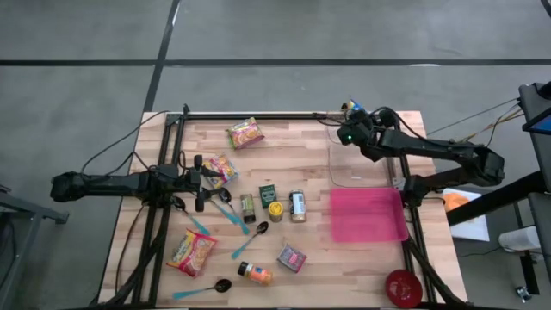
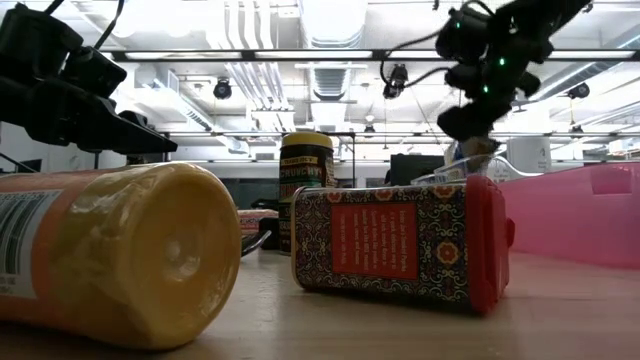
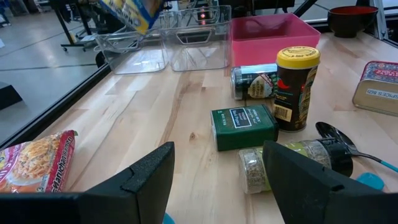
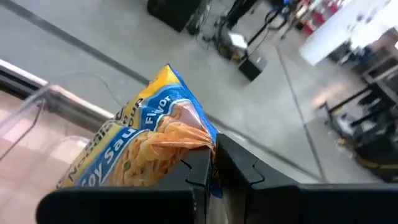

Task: Pick & Place Food Item
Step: Put the blue noodle pack into the top transparent bin

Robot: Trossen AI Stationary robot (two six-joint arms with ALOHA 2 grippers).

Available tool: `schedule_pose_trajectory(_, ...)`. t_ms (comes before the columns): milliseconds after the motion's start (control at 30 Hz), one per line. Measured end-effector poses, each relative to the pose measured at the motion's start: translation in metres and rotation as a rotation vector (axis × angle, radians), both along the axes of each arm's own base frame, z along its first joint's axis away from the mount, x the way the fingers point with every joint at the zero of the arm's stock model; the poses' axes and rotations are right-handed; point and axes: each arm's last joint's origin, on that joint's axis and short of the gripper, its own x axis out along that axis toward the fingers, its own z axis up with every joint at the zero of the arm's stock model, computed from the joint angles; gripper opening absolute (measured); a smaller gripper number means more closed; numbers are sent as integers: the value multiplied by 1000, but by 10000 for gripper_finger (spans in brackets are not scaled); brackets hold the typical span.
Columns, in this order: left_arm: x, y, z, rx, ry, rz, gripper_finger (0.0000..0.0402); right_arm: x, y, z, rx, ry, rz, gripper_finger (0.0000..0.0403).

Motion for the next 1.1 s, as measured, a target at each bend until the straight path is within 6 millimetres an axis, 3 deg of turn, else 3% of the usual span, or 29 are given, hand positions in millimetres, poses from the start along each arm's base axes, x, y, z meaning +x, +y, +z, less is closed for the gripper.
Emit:
schedule_pose_trajectory(333,0,0,0,-2,0,1,244,-11,-18,-30,70,-177,31,17)
schedule_pose_trajectory(700,0,0,0,-2,0,1,244,-14,-18,-37,106,-223,33,20)
schedule_pose_trajectory(833,0,0,0,-2,0,1,244,-13,-18,-37,107,-225,35,47)
schedule_pose_trajectory(1100,0,0,0,-1,0,0,244,-13,-18,-38,110,-197,50,140)
